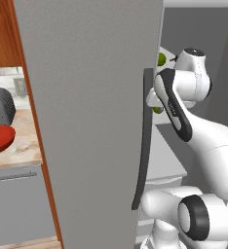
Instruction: Take the lime, lime, and fish from the freezer and place them in the bowl on the counter.
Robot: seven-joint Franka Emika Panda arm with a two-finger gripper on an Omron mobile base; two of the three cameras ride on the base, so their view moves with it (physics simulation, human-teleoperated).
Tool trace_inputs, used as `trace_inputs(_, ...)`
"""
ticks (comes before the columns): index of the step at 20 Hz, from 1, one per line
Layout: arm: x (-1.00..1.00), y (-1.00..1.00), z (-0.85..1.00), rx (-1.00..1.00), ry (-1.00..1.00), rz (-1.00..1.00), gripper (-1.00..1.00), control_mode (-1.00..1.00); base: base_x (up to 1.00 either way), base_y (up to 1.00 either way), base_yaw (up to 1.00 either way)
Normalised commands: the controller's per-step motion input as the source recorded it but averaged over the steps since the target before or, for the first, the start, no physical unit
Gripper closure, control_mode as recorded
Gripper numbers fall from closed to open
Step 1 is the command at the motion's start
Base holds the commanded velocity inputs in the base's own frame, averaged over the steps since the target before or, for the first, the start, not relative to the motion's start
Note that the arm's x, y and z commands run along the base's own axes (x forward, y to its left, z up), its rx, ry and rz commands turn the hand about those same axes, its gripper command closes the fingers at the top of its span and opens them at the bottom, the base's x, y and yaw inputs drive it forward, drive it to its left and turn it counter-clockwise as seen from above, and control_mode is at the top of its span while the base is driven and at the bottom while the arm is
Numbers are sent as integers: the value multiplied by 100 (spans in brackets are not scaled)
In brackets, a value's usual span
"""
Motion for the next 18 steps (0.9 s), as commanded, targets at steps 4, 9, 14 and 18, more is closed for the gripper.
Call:
trace_inputs(4, -22, -36, -13, 0, -5, 0, -100, -100, 0, 0, 0)
trace_inputs(9, -45, -77, -23, 0, -23, 0, -100, -100, 0, 0, 0)
trace_inputs(14, -1, -18, -14, -9, -27, 0, -100, -100, 0, 0, 0)
trace_inputs(18, 0, -3, -6, -2, -20, 0, -100, -100, 0, 0, 0)
